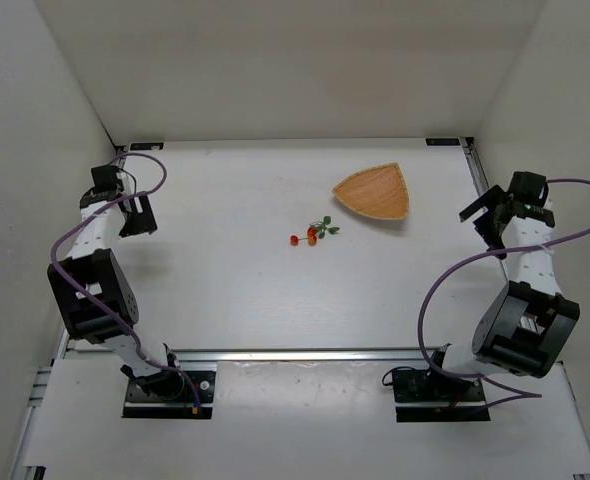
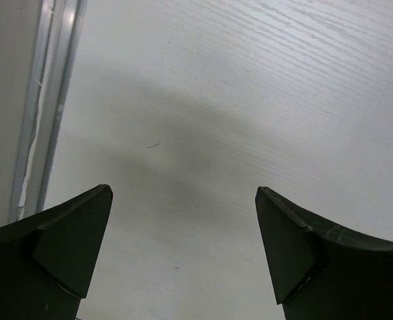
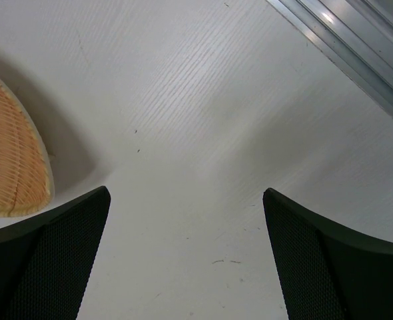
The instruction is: Place and organize the fake fruits in the fruit bowl
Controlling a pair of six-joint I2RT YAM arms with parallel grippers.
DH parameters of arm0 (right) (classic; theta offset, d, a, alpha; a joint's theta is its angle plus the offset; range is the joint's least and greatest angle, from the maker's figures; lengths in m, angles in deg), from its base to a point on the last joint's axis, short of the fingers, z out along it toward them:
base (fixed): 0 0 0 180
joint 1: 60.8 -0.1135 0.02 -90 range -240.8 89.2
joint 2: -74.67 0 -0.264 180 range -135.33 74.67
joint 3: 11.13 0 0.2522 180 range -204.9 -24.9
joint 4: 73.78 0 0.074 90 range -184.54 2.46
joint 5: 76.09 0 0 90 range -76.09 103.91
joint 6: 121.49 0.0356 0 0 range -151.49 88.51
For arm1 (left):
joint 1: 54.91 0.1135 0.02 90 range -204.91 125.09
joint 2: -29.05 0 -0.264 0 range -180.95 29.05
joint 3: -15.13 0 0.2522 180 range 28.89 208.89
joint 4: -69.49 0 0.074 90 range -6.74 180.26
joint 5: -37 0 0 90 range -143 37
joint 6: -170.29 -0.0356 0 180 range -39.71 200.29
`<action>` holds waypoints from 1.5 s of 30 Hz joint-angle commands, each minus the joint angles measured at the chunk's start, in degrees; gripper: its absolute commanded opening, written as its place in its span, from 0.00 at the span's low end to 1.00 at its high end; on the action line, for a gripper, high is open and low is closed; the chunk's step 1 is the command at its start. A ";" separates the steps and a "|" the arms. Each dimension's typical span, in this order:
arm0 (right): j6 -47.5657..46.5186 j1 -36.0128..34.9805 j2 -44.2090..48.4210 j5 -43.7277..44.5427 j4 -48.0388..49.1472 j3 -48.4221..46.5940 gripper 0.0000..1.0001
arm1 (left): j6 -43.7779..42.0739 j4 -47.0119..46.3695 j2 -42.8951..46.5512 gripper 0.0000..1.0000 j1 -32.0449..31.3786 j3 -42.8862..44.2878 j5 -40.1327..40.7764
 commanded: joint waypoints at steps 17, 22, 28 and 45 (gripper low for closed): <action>4.58 -41.25 -19.26 -11.65 5.06 -14.86 0.48 | -5.30 -0.21 3.67 1.00 -0.14 -2.80 -11.89; 9.68 -43.80 -27.26 -10.69 5.06 -19.70 0.51 | -5.30 -0.21 3.67 1.00 -0.14 -2.80 -13.12; 14.06 -45.04 -34.29 -6.64 2.33 -24.63 0.53 | -5.30 -0.21 3.67 1.00 -0.14 -2.80 -13.12; 23.75 -45.04 -41.59 -4.44 0.58 -29.12 0.47 | -5.83 -0.21 2.09 1.00 -0.14 -2.80 -13.65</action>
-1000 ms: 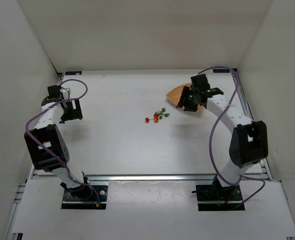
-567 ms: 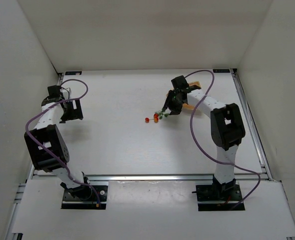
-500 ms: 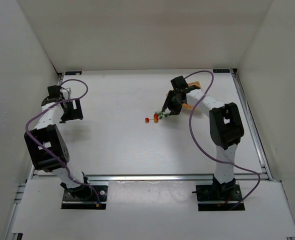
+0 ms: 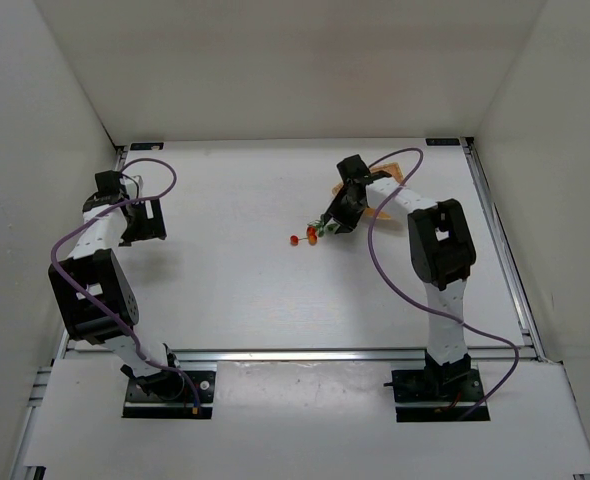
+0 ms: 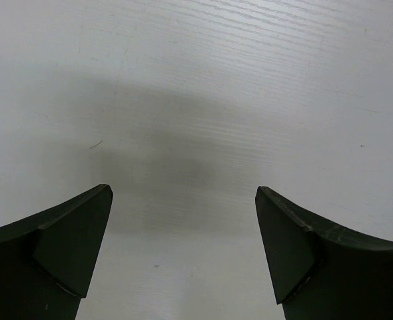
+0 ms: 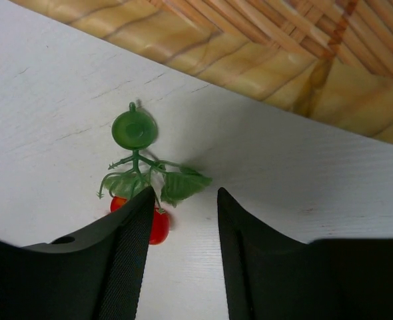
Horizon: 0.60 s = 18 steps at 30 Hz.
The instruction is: Place and organize the fake fruits in the fruit bowl
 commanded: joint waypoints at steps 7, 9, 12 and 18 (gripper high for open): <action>2.16 0.52 -1.14 0.74 -1.91 -1.42 0.07 | -0.48 -0.36 1.28 1.00 -0.08 -0.11 -1.50; 2.16 0.52 -0.62 0.73 -1.92 -1.42 0.00 | -0.48 -0.36 1.27 1.00 -0.08 -0.11 -1.50; 0.50 -0.01 1.39 1.43 -1.92 -1.42 0.00 | -0.48 0.16 1.27 1.00 -0.08 -0.11 -1.50; -2.50 -1.86 7.28 3.28 -1.40 -1.42 0.00 | -0.48 0.16 1.27 1.00 -0.08 -0.11 -2.03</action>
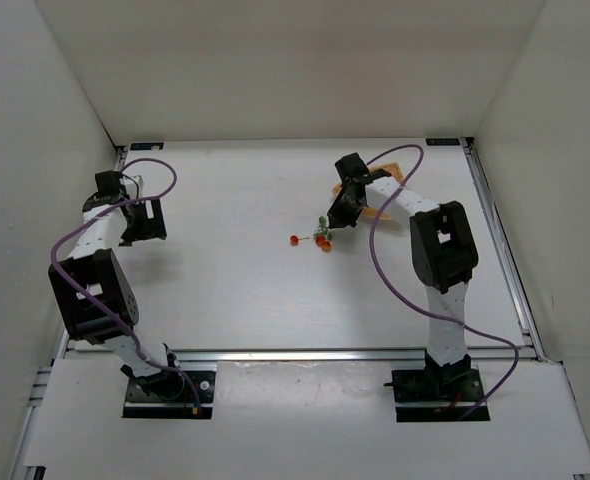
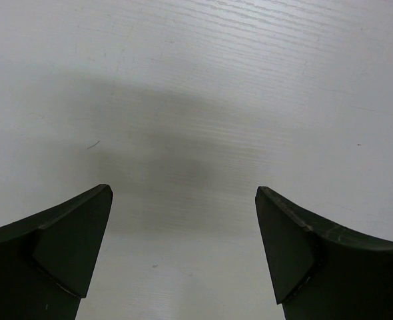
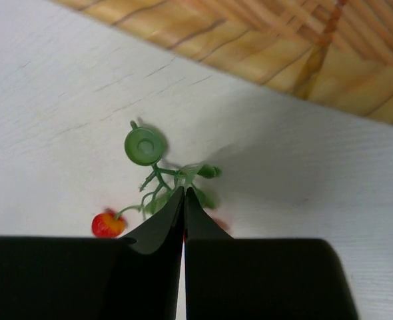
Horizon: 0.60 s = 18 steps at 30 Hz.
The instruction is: Place and organize the fake fruits in the fruit bowl
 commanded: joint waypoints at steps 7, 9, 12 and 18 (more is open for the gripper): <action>-2.55 -1.64 13.47 1.38 1.28 -0.67 0.00 | -1.00 0.62 1.27 1.00 -0.08 -0.11 -2.03; -2.55 -1.64 15.05 1.99 1.28 -0.67 0.00 | -1.61 0.62 1.27 1.00 -1.39 0.41 -2.03; -2.55 0.37 16.29 2.70 1.89 -1.99 0.00 | -3.37 1.15 1.27 1.00 -4.90 1.81 -1.25; -1.93 8.98 14.80 2.70 1.90 -4.80 0.00 | -8.91 5.88 -4.60 1.00 -23.00 10.85 6.94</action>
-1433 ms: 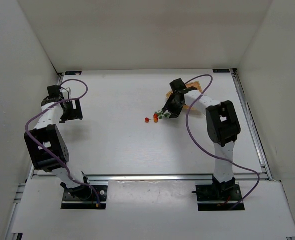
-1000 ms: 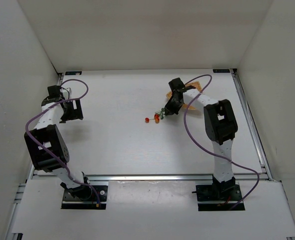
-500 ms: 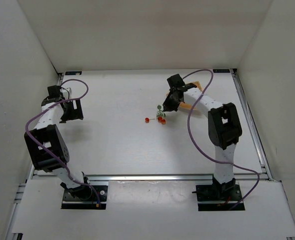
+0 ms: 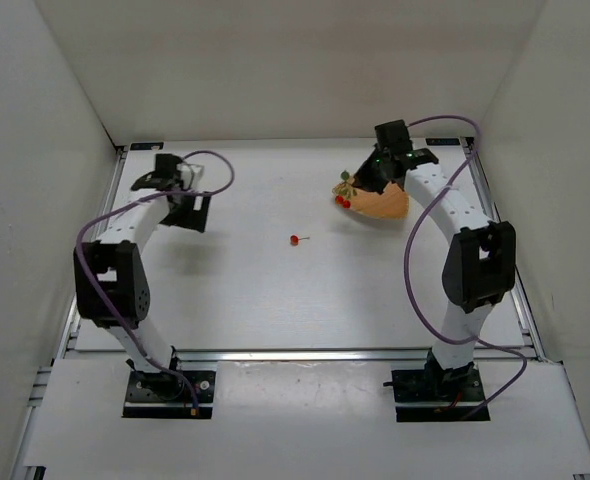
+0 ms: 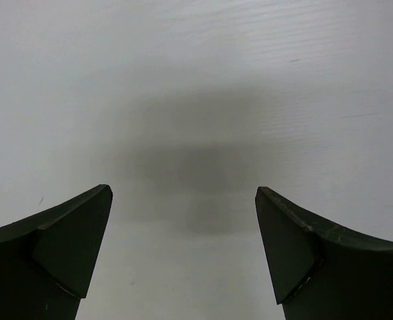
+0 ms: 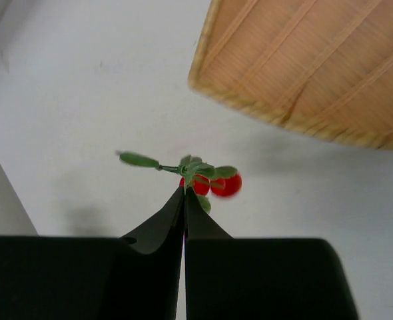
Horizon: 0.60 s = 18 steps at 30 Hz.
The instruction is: Place and organize the fake fruits in the fruit bowl
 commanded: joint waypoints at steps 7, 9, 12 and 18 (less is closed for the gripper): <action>-1.58 12.60 -11.05 -4.83 1.09 -9.27 0.00 | -5.73 6.20 -15.09 1.00 -23.19 24.11 1.99; -1.59 13.39 -14.48 -6.15 -0.40 -11.81 0.00 | -7.57 7.17 -19.58 1.00 -27.23 29.19 1.99; -1.59 14.79 -16.61 -7.55 -1.02 -12.87 0.00 | -8.98 7.70 -23.97 1.00 -31.36 33.51 2.52; -4.48 16.73 -18.63 -12.12 -1.02 -14.20 0.58 | -10.39 8.22 -29.17 1.00 -35.42 36.78 2.00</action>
